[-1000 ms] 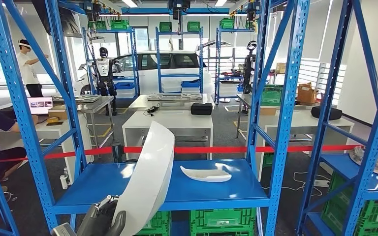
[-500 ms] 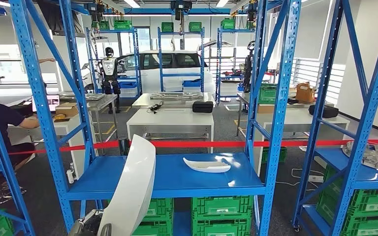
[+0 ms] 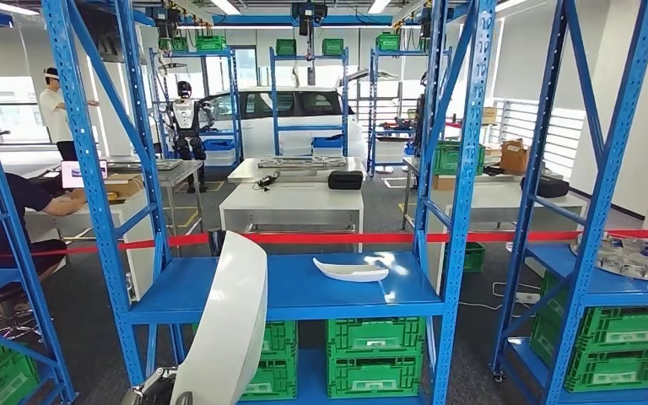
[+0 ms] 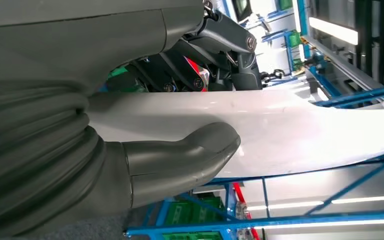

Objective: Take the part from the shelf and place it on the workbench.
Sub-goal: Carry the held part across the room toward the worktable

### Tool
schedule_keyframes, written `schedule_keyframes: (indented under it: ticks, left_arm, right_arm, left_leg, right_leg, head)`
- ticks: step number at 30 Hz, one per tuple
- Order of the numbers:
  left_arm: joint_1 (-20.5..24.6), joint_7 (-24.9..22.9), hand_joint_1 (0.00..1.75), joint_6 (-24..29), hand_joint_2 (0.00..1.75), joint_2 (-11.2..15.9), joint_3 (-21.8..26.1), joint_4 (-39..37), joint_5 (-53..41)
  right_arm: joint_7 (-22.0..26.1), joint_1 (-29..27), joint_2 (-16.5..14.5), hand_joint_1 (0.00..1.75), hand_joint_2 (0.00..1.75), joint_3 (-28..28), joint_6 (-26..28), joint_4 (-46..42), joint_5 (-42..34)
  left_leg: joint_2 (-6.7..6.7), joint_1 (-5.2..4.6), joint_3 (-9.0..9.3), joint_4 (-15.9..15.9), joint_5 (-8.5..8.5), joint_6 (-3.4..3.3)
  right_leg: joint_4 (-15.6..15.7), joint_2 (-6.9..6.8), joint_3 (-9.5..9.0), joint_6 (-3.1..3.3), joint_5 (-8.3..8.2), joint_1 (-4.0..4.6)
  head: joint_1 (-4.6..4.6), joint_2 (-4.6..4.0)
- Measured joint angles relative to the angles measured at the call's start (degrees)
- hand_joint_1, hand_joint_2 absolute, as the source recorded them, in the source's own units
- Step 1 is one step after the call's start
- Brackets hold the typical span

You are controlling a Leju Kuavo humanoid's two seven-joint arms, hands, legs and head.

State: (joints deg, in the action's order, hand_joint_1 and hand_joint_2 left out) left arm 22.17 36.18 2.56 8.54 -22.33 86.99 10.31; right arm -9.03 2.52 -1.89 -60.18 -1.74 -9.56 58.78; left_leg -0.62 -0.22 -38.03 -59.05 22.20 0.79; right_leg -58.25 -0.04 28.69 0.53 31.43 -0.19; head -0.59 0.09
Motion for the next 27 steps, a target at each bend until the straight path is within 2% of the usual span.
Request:
schedule_keyframes:
  ticks: [1,2,3,5,6,7,8,9,10,12,13,14,15,16,17,18,20,21,22,23,24,25,27]
  left_arm:
    - [-0.17,-0.22,1.75,0.16,1.75,-0.02,-0.03,0.5,-0.01]
    - [-0.39,-0.46,1.75,0.33,1.75,-0.02,-0.04,1.03,-0.01]
    - [-0.64,-0.61,1.75,0.46,1.75,0.01,-0.04,1.56,-0.01]
    - [-1.26,-0.78,1.75,0.58,1.75,0.04,-0.02,2.47,-0.02]
    - [-1.84,-0.78,1.75,0.67,1.75,0.07,0.05,2.93,-0.05]
    - [-2.63,-0.74,1.75,0.79,1.75,0.08,0.19,3.47,-0.1]
    - [-3.6,-0.59,1.75,0.9,1.75,0.1,0.41,4.13,-0.15]
    - [-4.62,-0.38,1.75,0.98,1.75,0.14,0.72,4.92,-0.19]
    - [-5.52,-0.11,1.75,1.0,1.75,0.19,1.08,5.75,-0.2]
    - [-6.85,0.31,1.75,0.92,1.75,0.38,2.15,7.57,0.01]
    - [-7.29,0.38,1.75,0.78,1.75,0.51,2.88,8.41,0.27]
    - [-7.69,0.3,1.75,0.58,1.75,0.68,3.72,9.19,0.61]
    - [-8.01,0.14,1.75,0.34,1.75,0.85,4.56,9.82,0.94]
    - [-8.21,-0.05,1.75,0.12,1.75,0.99,5.25,10.27,1.19]
    - [-8.36,-0.26,1.75,-0.03,1.75,1.11,5.84,10.69,1.36]
    - [-8.44,-0.38,1.75,-0.13,1.75,1.18,6.24,11.04,1.45]
    - [-8.62,-0.61,1.75,-0.25,1.75,1.23,6.75,11.56,1.55]
    - [-8.76,-0.88,1.75,-0.42,1.75,1.23,6.93,11.71,1.63]
    - [-8.93,-1.22,1.75,-0.71,1.75,1.24,7.16,11.81,1.74]
    - [-9.17,-1.5,1.75,-1.08,1.75,1.31,7.47,11.94,1.91]
    - [-9.56,-1.5,1.75,-1.63,1.75,1.48,7.91,12.2,2.25]
    - [-10.05,-1.17,1.75,-2.27,1.75,1.71,8.48,12.55,2.71]
    - [-10.99,-0.11,1.75,-3.8,1.75,2.28,10.0,13.38,3.76]
  right_arm:
    - [0.02,0.05,-0.08,0.0,1.75,-0.05,-0.04,0.01,-0.02]
    - [0.09,0.09,-0.15,0.0,1.75,-0.09,-0.13,0.01,0.03]
    - [0.19,0.14,-0.24,0.0,1.75,-0.11,-0.21,0.02,0.09]
    - [0.6,0.18,-0.29,0.0,1.75,-0.16,-0.27,0.01,0.13]
    - [1.12,0.18,-0.34,0.0,1.75,-0.22,-0.32,0.01,0.09]
    - [1.81,0.18,-0.41,0.0,1.75,-0.28,-0.4,0.01,0.03]
    - [2.6,0.16,-0.52,0.0,1.75,-0.35,-0.54,0.01,0.0]
    - [3.31,0.14,-0.66,0.0,1.75,-0.42,-0.69,0.02,0.01]
    - [3.96,0.14,-0.82,0.0,1.75,-0.45,-0.8,0.02,0.05]
    - [5.35,0.14,-1.16,0.0,1.75,-0.51,-0.91,0.02,0.09]
    - [5.99,0.16,-1.28,0.0,1.75,-0.55,-0.92,0.02,0.06]
    - [6.46,0.18,-1.41,0.0,1.75,-0.61,-0.94,0.03,0.0]
    - [6.75,0.18,-1.49,0.0,1.75,-0.68,-0.95,0.03,-0.07]
    - [6.88,0.18,-1.56,0.0,1.75,-0.74,-0.97,0.03,-0.1]
    - [6.96,0.17,-1.67,0.0,1.75,-0.79,-0.98,0.03,-0.13]
    - [7.02,0.15,-1.74,0.0,1.75,-0.81,-0.99,0.03,-0.15]
    - [6.9,0.25,-1.84,0.0,1.75,-0.84,-0.97,0.03,-0.14]
    - [6.5,0.35,-1.85,0.0,1.75,-0.84,-0.85,0.03,-0.06]
    - [5.93,0.45,-1.85,0.0,1.75,-0.85,-0.61,0.03,-0.07]
    - [5.31,0.53,-1.85,0.0,1.75,-0.9,-0.25,0.03,-0.36]
    - [4.72,0.59,-1.85,0.0,1.75,-1.1,0.1,0.03,-0.92]
    - [4.23,0.65,-1.85,0.0,1.75,-1.42,0.37,0.03,-1.57]
    - [3.22,0.72,-1.85,0.0,1.75,-2.12,0.57,0.03,-2.42]
  left_leg:
    - [0.11,0.06,-0.39,-0.27,0.53,0.37]
    - [0.24,0.12,-0.93,-1.33,2.09,0.72]
    - [0.36,0.23,-1.67,-3.51,4.63,1.05]
    - [0.43,0.4,-3.12,-10.22,10.09,1.55]
    - [0.43,0.46,-3.41,-13.4,11.35,1.71]
    - [0.43,0.5,-3.04,-15.28,11.24,1.79]
    - [0.43,0.54,-1.8,-15.37,10.06,1.79]
    - [0.42,0.57,0.45,-13.44,8.51,1.7]
    - [0.43,0.58,3.51,-9.84,7.65,1.54]
    - [0.47,0.37,9.59,-1.38,8.44,1.03]
    - [0.51,0.23,11.16,1.35,9.27,0.74]
    - [0.53,0.06,11.67,2.7,9.63,0.41]
    - [0.51,0.09,11.27,2.89,9.33,-0.03]
    - [0.42,0.16,10.76,2.94,8.82,-0.51]
    - [0.33,0.24,10.23,2.95,8.2,-1.06]
    - [0.26,0.36,9.65,2.99,7.52,-1.49]
    - [0.23,0.3,8.15,2.83,6.19,-1.87]
    - [0.24,0.26,7.23,2.64,5.53,-1.85]
    - [0.23,0.24,6.17,2.35,4.9,-1.79]
    - [0.23,0.25,5.09,1.98,4.35,-1.68]
    - [0.22,0.28,4.05,1.52,3.91,-1.5]
    - [0.19,0.31,3.11,1.0,3.54,-1.27]
    - [0.07,0.23,1.67,0.1,2.87,-0.64]
  right_leg:
    - [0.11,-0.12,0.53,0.46,-0.62,-0.12]
    - [0.25,-0.25,1.17,0.91,-1.32,-0.26]
    - [0.35,-0.39,1.94,1.26,-2.06,-0.38]
    - [0.32,-0.47,3.54,1.52,-3.4,-0.38]
    - [0.28,-0.5,4.4,1.49,-4.12,-0.38]
    - [0.23,-0.53,5.27,1.43,-4.82,-0.38]
    - [0.18,-0.53,6.13,1.33,-5.52,-0.39]
    - [0.14,-0.53,7.0,1.19,-6.2,-0.39]
    - [0.07,-0.52,7.69,1.01,-6.82,-0.39]
    - [0.01,-0.52,8.61,0.49,-7.97,-0.26]
    - [0.06,-0.55,8.79,0.2,-8.5,-0.23]
    - [0.22,-0.57,8.9,-0.15,-9.05,-0.21]
    - [0.34,-0.57,9.02,-0.52,-9.45,-0.26]
    - [0.09,-0.54,9.29,-0.85,-9.13,-0.33]
    - [-0.92,-0.48,9.8,-1.16,-7.77,-0.37]
    - [-3.01,-0.4,10.57,-1.36,-5.38,-0.41]
    - [-10.14,-0.29,12.42,-1.59,0.54,-0.43]
    - [-13.72,-0.25,13.02,-1.67,2.22,-0.44]
    - [-16.11,-0.24,12.98,-1.72,2.54,-0.44]
    - [-16.67,-0.24,12.07,-1.71,1.61,-0.45]
    - [-14.94,-0.24,10.07,-1.65,0.02,-0.46]
    - [-11.58,-0.24,7.24,-1.54,-1.1,-0.47]
    - [-3.86,-0.09,1.88,-1.07,-0.72,-0.28]
  head:
    - [0.03,-0.01]
    - [0.05,-0.02]
    - [0.11,-0.03]
    - [0.21,-0.04]
    - [0.26,-0.04]
    - [0.27,-0.04]
    - [0.28,-0.04]
    - [0.3,-0.04]
    - [0.31,-0.04]
    - [0.31,-0.04]
    - [0.31,-0.04]
    - [0.28,-0.04]
    - [0.25,-0.04]
    - [0.25,-0.05]
    - [0.2,-0.05]
    - [0.16,-0.06]
    - [0.08,-0.07]
    - [0.05,-0.07]
    - [0.05,-0.07]
    - [0.02,-0.07]
    - [0.0,-0.07]
    - [-0.02,-0.07]
    - [-0.03,-0.07]
